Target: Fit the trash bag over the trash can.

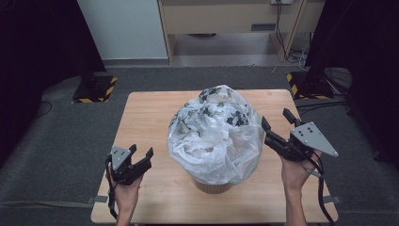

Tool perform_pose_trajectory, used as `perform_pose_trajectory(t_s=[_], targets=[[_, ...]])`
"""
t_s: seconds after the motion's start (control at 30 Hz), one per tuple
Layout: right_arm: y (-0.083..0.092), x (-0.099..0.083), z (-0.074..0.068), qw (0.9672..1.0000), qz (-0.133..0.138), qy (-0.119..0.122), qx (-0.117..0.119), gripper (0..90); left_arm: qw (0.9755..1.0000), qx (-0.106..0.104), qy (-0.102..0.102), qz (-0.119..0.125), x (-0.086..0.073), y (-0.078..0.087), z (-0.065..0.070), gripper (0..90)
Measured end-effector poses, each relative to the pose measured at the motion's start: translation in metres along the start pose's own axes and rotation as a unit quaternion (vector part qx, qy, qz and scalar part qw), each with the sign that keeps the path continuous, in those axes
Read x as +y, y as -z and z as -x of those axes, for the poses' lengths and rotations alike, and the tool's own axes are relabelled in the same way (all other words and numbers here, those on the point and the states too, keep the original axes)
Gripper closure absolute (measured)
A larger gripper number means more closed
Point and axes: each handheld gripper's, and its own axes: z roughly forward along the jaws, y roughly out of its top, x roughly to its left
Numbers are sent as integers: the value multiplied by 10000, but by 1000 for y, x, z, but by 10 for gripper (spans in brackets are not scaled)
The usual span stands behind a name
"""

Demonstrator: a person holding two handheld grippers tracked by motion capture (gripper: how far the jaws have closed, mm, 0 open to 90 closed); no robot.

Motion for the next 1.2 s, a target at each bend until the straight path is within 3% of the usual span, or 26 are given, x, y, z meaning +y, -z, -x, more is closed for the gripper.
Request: perform_pose_trajectory(t_s=[0.2, 0.4, 0.7, 1.2], targets=[[-14, -14, -2, 9996, -256, 21, 148, 290, 9993, -193, -120, 282, 26, 1, 20, 327], [-18, -30, 0, 9990, -431, 17, 120, 291, 9982, -442, -63, 391, 39, -1, 40, 324], [-23, -52, -5, 9981, -560, -112, 228, 286, 9972, -596, -168, 413, 42, -3, 57, 316], [-20, -73, -14, 9968, -697, -129, 360, 291, 9964, -692, -284, 404, 39, -6, 72, 312]])
